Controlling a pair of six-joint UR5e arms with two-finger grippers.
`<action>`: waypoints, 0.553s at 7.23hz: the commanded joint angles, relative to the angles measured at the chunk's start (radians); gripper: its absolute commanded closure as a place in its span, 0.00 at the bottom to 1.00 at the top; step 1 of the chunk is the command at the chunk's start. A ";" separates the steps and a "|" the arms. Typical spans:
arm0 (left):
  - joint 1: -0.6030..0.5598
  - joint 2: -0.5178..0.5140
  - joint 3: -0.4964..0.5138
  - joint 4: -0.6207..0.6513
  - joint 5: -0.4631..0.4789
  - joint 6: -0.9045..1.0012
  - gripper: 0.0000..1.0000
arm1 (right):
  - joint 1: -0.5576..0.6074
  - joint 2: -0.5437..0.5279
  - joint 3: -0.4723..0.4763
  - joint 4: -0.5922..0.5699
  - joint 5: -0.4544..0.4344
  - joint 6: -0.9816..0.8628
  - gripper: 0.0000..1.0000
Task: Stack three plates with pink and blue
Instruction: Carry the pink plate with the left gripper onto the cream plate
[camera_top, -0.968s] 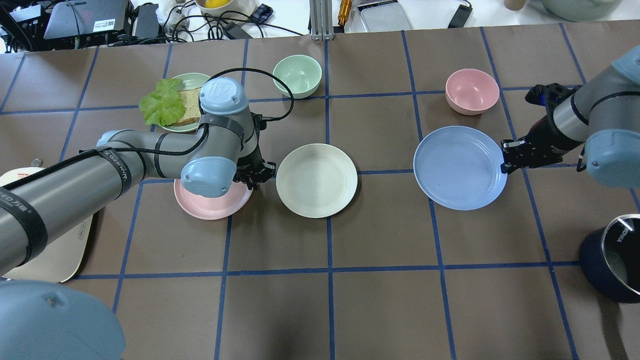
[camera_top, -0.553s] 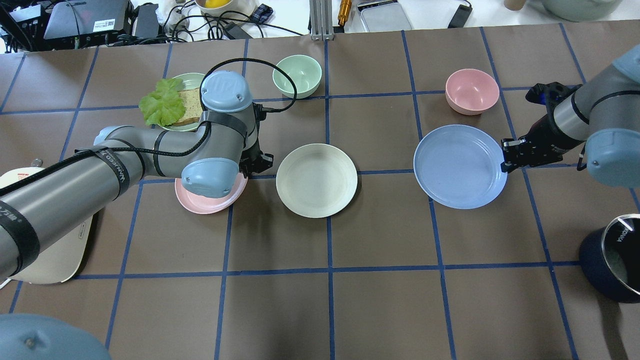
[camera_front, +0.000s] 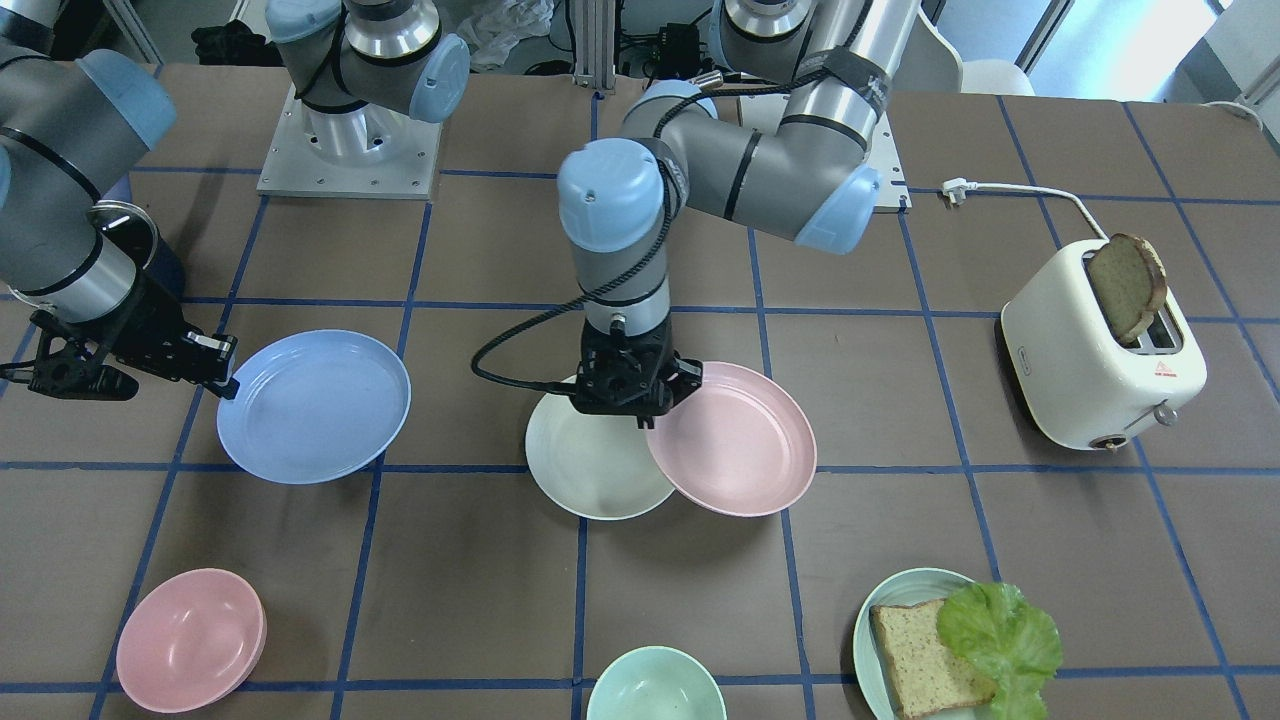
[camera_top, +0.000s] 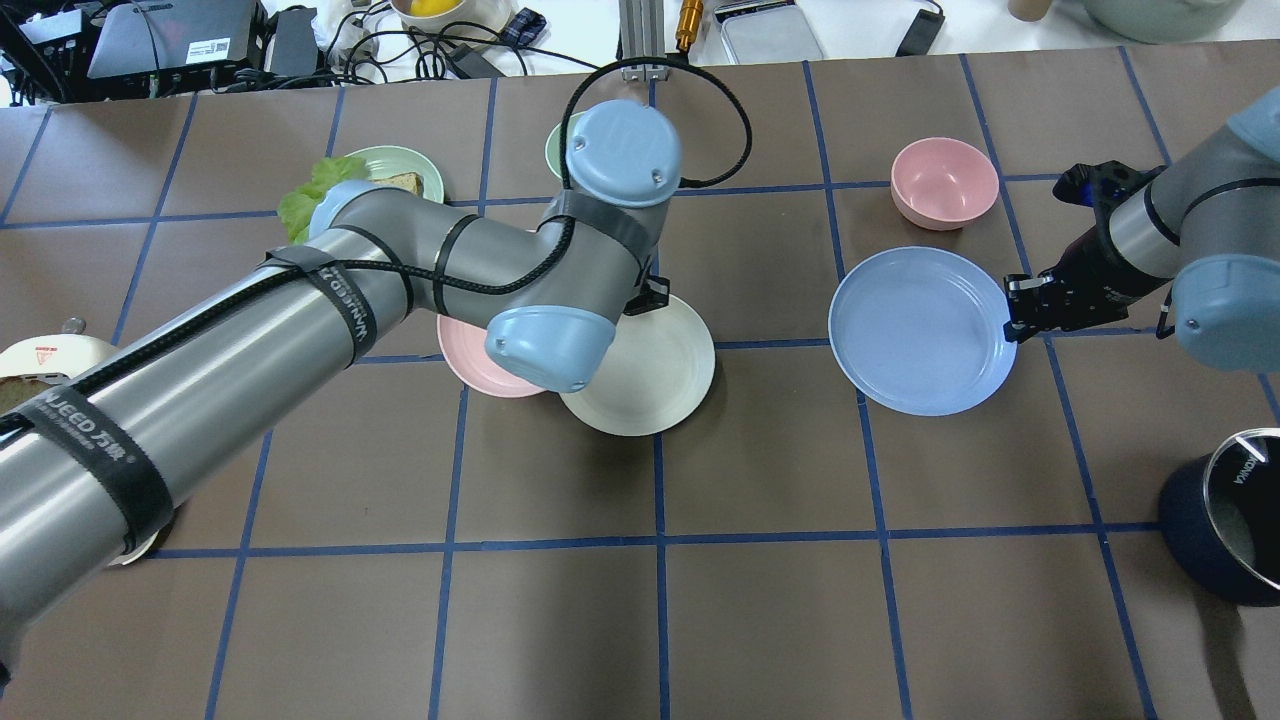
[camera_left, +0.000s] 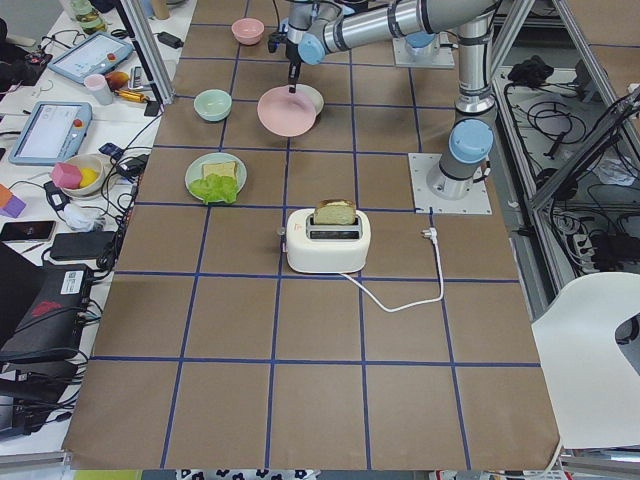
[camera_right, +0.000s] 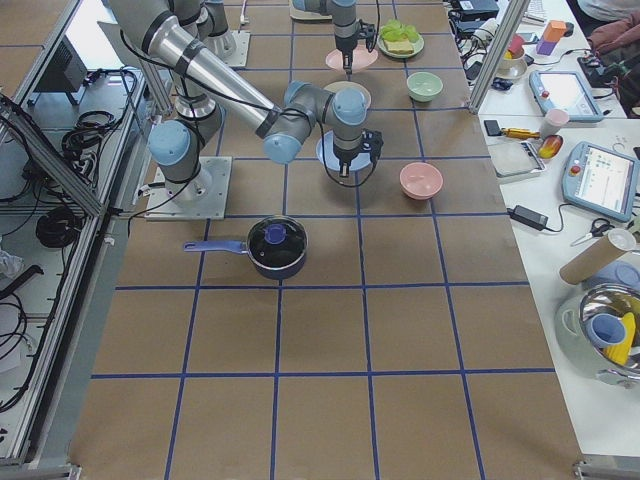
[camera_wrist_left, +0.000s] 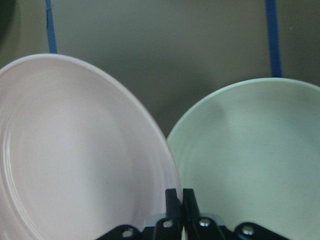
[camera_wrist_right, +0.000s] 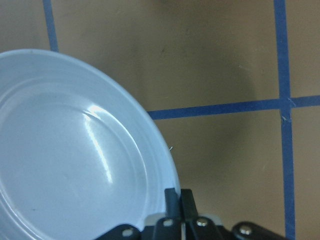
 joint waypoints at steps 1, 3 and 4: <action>-0.117 -0.084 0.067 -0.033 -0.009 -0.139 1.00 | 0.000 0.005 -0.040 0.047 -0.004 0.000 1.00; -0.140 -0.159 0.143 -0.032 -0.011 -0.203 1.00 | 0.000 0.010 -0.039 0.048 -0.010 -0.002 1.00; -0.142 -0.168 0.145 -0.060 -0.001 -0.205 1.00 | 0.000 0.019 -0.039 0.048 -0.012 -0.002 1.00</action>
